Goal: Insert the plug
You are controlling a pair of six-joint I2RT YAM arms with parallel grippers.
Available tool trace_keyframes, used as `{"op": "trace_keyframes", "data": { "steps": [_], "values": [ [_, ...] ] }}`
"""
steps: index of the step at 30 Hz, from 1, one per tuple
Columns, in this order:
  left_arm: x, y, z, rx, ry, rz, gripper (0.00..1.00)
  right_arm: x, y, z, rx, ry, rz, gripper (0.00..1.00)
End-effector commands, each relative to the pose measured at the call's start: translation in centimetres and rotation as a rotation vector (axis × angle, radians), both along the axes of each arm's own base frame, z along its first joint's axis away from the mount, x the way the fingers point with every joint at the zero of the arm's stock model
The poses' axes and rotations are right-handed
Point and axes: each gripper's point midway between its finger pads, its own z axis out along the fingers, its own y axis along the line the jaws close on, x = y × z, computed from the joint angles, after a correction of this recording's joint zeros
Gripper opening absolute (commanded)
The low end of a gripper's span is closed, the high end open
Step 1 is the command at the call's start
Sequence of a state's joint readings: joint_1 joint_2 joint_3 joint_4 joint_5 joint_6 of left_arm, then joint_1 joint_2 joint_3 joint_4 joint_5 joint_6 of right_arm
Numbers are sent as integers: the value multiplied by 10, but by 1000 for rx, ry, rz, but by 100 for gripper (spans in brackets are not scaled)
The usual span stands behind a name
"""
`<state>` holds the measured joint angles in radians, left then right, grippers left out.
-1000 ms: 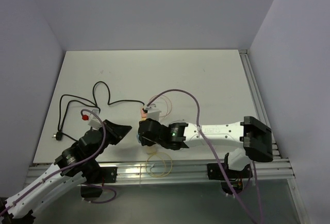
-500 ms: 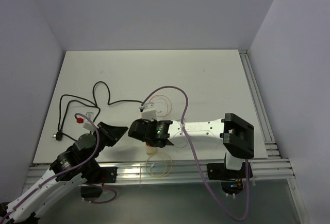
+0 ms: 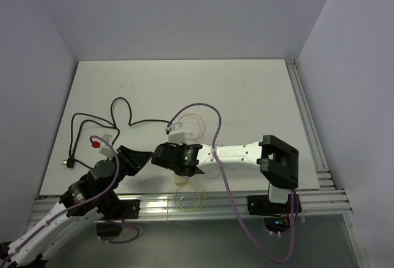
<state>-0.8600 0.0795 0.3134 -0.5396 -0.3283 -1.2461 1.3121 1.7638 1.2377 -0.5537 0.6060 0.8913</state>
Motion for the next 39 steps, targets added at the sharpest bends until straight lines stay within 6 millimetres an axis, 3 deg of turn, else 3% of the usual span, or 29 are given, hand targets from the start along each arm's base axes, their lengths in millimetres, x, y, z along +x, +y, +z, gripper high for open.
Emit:
{"op": "trace_keyframes", "data": {
  "steps": [1,11,17,19,23,30,33,39],
  "values": [
    [-1,-2,6,-14,-22,-12,38,12,-3,4,-9,-44,-34,0],
    [0,-1,11,-16,-28,-7,39,8,2,-15,-86,11,-2,0],
    [-1,0,16,-25,-36,-7,38,-8,-17,-59,-207,101,-7,0],
    [-1,2,17,-23,-36,-2,38,-15,-18,-66,-174,120,-18,0],
    [-1,3,19,-23,-41,1,38,-37,-41,-92,-211,163,-19,0],
    [0,0,22,-28,-41,-6,38,-43,-39,-128,-274,203,18,0],
    [-2,1,22,-25,-31,-4,38,-53,-49,-151,-317,235,29,0],
    [-4,7,21,-51,-27,13,38,-93,-82,-183,-334,323,27,0]
  ]
}}
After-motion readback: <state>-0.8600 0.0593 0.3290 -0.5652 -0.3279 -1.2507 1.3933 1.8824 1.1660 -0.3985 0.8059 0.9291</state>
